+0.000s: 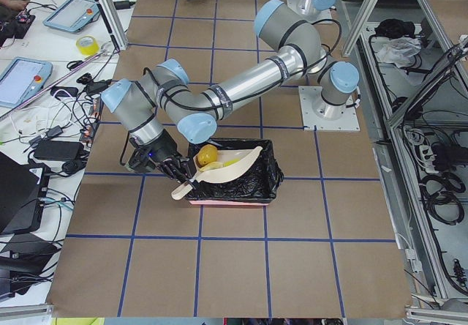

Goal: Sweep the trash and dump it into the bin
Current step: 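Hold the tipped dustpan over the bin with the left gripper, then carry the empty dustpan back and lower it onto the table with the left gripper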

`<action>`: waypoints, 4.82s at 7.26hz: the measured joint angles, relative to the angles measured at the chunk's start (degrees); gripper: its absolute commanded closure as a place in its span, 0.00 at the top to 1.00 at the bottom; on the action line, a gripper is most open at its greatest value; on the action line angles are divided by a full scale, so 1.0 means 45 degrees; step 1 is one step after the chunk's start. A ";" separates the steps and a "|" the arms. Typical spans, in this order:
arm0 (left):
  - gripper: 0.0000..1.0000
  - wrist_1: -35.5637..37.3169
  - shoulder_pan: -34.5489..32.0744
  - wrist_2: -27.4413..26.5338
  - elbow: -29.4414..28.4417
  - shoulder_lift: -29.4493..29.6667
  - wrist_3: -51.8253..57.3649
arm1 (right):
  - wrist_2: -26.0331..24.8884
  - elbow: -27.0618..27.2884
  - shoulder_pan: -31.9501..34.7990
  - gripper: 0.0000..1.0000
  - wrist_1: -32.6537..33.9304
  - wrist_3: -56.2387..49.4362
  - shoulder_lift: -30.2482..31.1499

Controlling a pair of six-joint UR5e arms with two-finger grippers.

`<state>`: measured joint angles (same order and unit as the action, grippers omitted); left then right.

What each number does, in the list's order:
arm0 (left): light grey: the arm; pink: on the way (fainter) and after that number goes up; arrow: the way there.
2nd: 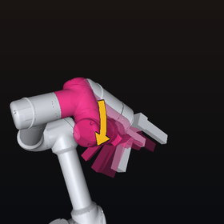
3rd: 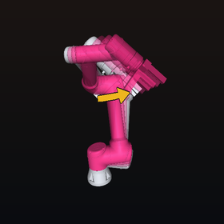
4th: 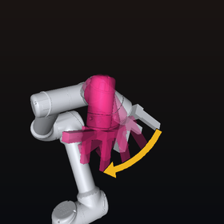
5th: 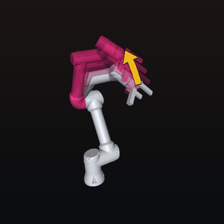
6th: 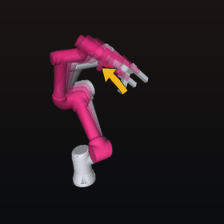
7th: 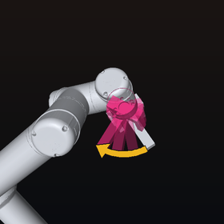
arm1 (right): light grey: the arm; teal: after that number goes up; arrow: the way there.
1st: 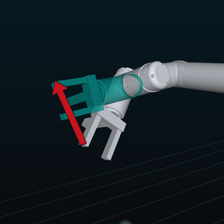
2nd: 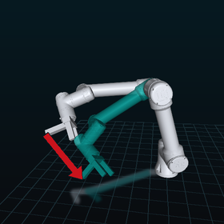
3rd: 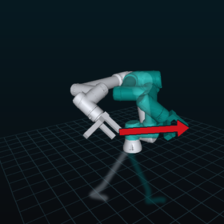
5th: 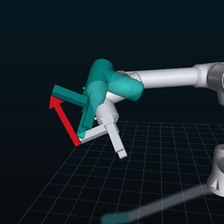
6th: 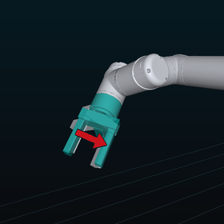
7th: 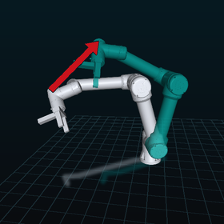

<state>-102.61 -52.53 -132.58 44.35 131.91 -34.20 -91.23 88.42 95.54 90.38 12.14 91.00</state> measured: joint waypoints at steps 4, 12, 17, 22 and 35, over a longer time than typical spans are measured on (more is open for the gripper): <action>0.00 -0.0084 0.0016 -0.0054 0.0108 -0.0563 0.0719 | 0.0041 0.0000 -0.0001 1.00 -0.0059 -0.0056 0.0012; 0.00 1.3181 0.0171 -0.0268 0.9174 -0.3300 0.5420 | 0.0077 0.0013 0.0000 1.00 -0.0101 -0.0140 0.0005; 0.00 0.6114 0.0187 0.2129 0.6165 -0.4469 0.4814 | 0.0059 0.0020 0.0000 1.00 -0.0122 -0.0156 0.0011; 0.00 0.3425 -0.1822 0.6271 0.5464 -0.4322 -0.0245 | 0.0034 0.0020 -0.0001 1.00 -0.0123 -0.0172 -0.0008; 0.00 0.5288 -0.4647 1.0164 0.5279 -0.0748 -0.5665 | -0.0082 0.0214 -0.0001 1.00 -0.0123 -0.0491 0.0067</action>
<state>-78.82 -73.44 -86.84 68.11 128.54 -59.69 -91.60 89.38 95.54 89.82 9.93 91.30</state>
